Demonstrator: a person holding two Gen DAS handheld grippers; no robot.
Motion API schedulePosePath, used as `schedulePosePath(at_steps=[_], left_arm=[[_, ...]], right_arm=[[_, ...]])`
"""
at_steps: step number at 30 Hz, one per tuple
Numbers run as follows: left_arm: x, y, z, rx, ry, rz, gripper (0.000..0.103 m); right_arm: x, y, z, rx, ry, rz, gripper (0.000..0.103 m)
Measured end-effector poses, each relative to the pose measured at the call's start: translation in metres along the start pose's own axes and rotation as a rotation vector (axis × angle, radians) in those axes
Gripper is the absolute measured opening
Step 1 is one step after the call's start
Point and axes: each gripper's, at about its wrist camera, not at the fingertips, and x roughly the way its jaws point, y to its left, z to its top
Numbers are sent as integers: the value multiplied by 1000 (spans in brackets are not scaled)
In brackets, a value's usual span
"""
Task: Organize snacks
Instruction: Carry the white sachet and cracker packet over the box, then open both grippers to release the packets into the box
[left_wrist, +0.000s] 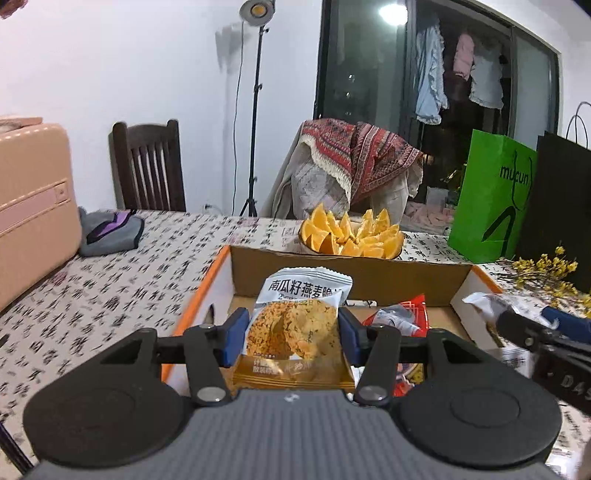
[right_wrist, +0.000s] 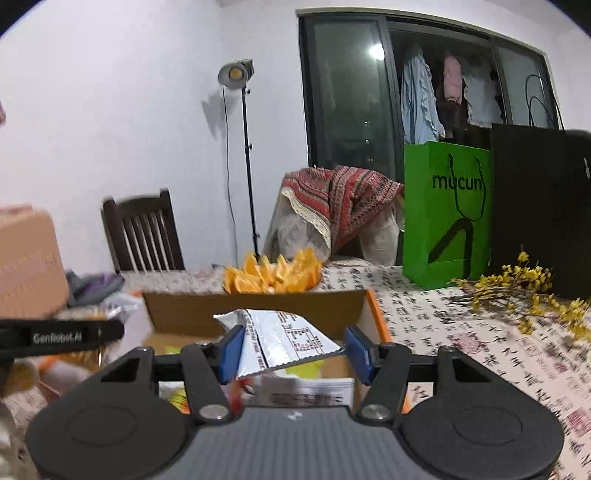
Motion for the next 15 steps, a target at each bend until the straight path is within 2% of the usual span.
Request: schedulePosePath(at_steps=[4, 8, 11, 12, 14, 15], left_arm=[[15, -2, -10, 22, 17, 1, 53], [22, -1, -18, 9, 29, 36, 53], [19, -4, -19, 16, 5, 46, 54], [18, -3, -20, 13, -2, 50, 57], [15, 0, -19, -9, -10, 64, 74], [14, 1, -20, -26, -22, 75, 86]], right_arm=[[4, -2, -1, 11, 23, 18, 58], [7, 1, -2, -21, 53, -64, 58], [9, -4, -2, 19, 79, -37, 58], [9, -4, -3, 20, 81, -34, 59], [10, -2, -3, 8, 90, -34, 60], [10, -2, -3, 6, 97, -39, 65]])
